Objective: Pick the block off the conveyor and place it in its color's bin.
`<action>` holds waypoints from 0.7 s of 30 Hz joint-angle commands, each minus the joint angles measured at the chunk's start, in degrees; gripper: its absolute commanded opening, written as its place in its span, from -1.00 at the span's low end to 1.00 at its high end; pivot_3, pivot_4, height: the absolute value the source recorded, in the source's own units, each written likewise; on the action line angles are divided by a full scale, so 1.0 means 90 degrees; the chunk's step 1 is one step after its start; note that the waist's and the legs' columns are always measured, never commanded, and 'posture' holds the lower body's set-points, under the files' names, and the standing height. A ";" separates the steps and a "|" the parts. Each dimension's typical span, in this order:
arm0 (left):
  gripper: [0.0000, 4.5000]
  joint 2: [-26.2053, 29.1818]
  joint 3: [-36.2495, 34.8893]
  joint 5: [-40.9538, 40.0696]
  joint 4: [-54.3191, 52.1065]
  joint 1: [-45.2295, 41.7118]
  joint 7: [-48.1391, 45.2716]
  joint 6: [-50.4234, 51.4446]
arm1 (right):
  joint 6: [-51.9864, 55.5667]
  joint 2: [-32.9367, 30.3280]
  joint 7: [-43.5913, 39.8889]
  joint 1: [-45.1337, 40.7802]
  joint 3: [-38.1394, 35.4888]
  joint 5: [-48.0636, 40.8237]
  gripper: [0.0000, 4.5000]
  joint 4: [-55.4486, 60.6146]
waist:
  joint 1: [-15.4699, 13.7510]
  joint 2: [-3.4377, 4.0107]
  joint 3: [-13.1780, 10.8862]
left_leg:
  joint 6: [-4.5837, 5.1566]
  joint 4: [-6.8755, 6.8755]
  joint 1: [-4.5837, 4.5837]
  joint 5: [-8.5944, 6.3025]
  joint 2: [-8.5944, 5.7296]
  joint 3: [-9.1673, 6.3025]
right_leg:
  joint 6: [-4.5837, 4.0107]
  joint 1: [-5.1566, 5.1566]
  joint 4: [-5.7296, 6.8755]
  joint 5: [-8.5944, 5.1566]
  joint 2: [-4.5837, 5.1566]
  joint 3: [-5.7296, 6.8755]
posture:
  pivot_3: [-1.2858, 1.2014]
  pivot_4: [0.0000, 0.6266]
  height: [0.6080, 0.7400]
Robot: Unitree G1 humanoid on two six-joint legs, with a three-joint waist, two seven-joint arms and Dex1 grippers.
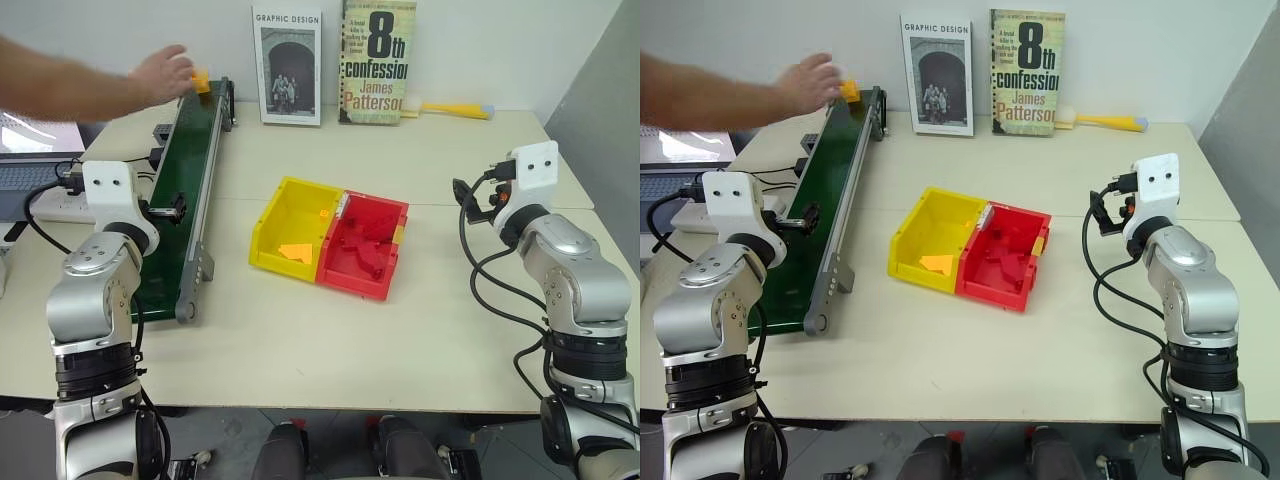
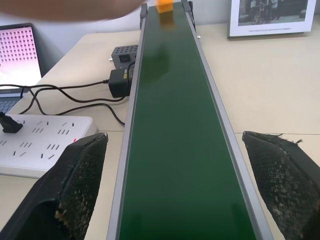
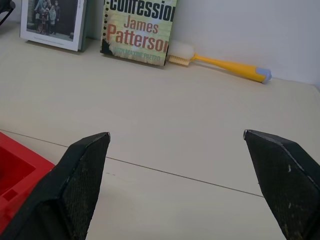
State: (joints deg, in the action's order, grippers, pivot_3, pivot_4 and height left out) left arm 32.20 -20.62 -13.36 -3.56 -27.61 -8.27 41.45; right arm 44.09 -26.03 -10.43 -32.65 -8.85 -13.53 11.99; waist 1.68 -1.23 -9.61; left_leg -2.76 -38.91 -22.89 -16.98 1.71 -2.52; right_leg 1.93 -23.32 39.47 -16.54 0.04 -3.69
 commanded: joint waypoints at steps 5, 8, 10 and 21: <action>1.00 0.0087 -0.0153 0.0046 -0.0109 -0.0081 0.0047 -0.0134 | -0.0165 -0.0049 -0.0052 -0.0172 -0.0098 0.0065 1.00 0.0120 | -0.0001 0.0000 0.0000 | 0.0000 0.0000 0.0000 0.0000 0.0000 0.0000 | 0.0000 0.0000 0.0000 0.0000 0.0000 0.0000 | 0.03 -0.52 1.00; 1.00 0.0020 -0.0225 0.0034 -0.0154 -0.0047 0.0136 -0.0158 | -0.0173 -0.0047 -0.0078 -0.0183 -0.0102 0.0089 1.00 0.0102 | 0.0000 0.0000 0.0000 | 0.0000 0.0000 0.0000 0.0000 0.0000 0.0000 | 0.0000 0.0000 0.0000 0.0000 0.0000 0.0000 | 0.03 -0.52 1.00; 1.00 -0.0031 -0.0269 0.0016 -0.0190 -0.0033 0.0193 -0.0181 | -0.0173 -0.0039 -0.0092 -0.0198 -0.0101 0.0104 1.00 0.0091 | -0.0001 0.0000 0.0000 | 0.0000 0.0000 0.0000 0.0000 0.0000 0.0000 | 0.0000 0.0000 0.0000 0.0000 0.0000 0.0000 | 0.03 -0.52 1.00; 1.00 -0.0396 -0.0354 0.0023 -0.0283 -0.0069 0.0530 -0.0470 | -0.0476 -0.0289 -0.0895 -0.0674 0.0100 -0.0046 1.00 -0.0343 | 0.0000 0.0000 0.0000 | 0.0000 0.0000 0.0000 0.0000 0.0000 0.0000 | 0.0000 0.0000 0.0000 0.0000 0.0000 0.0000 | 0.03 -0.52 1.00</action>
State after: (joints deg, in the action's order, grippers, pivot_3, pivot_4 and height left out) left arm 28.62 -22.93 -13.49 -4.07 -27.48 -4.25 39.21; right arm 41.81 -27.31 -15.44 -36.22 -7.49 -12.69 8.78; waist 1.68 -1.23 -9.61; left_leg -2.76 -38.91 -22.88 -16.98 1.70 -2.50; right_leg 1.93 -23.32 39.47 -16.54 0.04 -3.70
